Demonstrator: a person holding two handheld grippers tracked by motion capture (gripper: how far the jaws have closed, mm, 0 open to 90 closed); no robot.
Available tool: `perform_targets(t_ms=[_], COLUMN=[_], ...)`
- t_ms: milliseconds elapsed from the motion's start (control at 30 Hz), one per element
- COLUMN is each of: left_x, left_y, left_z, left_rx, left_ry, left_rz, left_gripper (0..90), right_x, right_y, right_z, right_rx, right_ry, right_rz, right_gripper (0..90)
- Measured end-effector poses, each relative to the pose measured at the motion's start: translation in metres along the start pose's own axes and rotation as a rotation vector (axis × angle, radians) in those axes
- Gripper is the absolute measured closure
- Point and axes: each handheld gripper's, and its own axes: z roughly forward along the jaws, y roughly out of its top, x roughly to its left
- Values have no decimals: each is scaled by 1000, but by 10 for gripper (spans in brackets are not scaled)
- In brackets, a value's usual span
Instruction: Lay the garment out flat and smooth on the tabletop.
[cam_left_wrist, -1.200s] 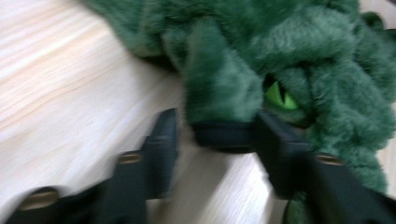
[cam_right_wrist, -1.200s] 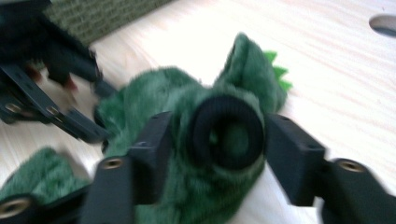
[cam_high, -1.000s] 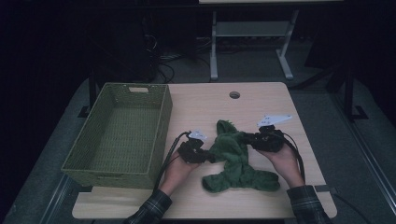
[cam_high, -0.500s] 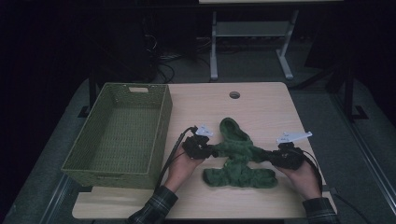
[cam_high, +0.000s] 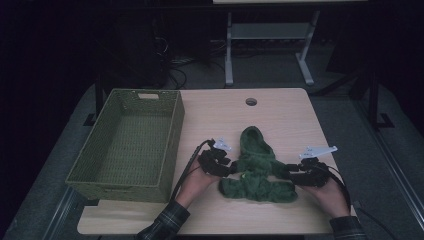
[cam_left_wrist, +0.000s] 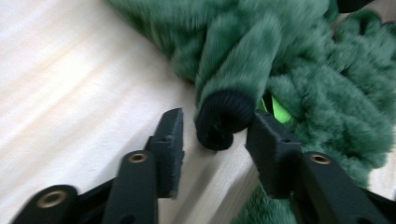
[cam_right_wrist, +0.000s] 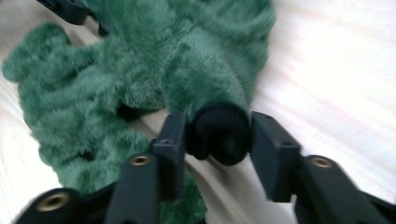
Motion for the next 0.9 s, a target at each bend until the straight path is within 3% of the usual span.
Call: perform_targets(t_ms=[200, 367, 633, 767, 900], left_x=[15, 30, 45, 45, 48], left_y=[18, 35, 57, 60, 57], left_z=[-11, -3, 20, 36, 49], left_rx=[-41, -68, -83, -47, -10], left_ry=[23, 10, -17, 6, -6], left_rz=[-18, -64, -125, -140, -157], left_gripper=[526, 542, 509, 435, 426], right_x=[-1, -10, -25, -28, -31], right_y=[25, 50, 78, 82, 76], right_z=[-15, 1, 30, 48, 62], right_rx=[-69, -73, -71, -18, 34], right_ry=[-19, -41, -18, -14, -19], right_rz=[-10, -32, -5, 13, 7], right_gripper=[536, 558, 575, 592, 625])
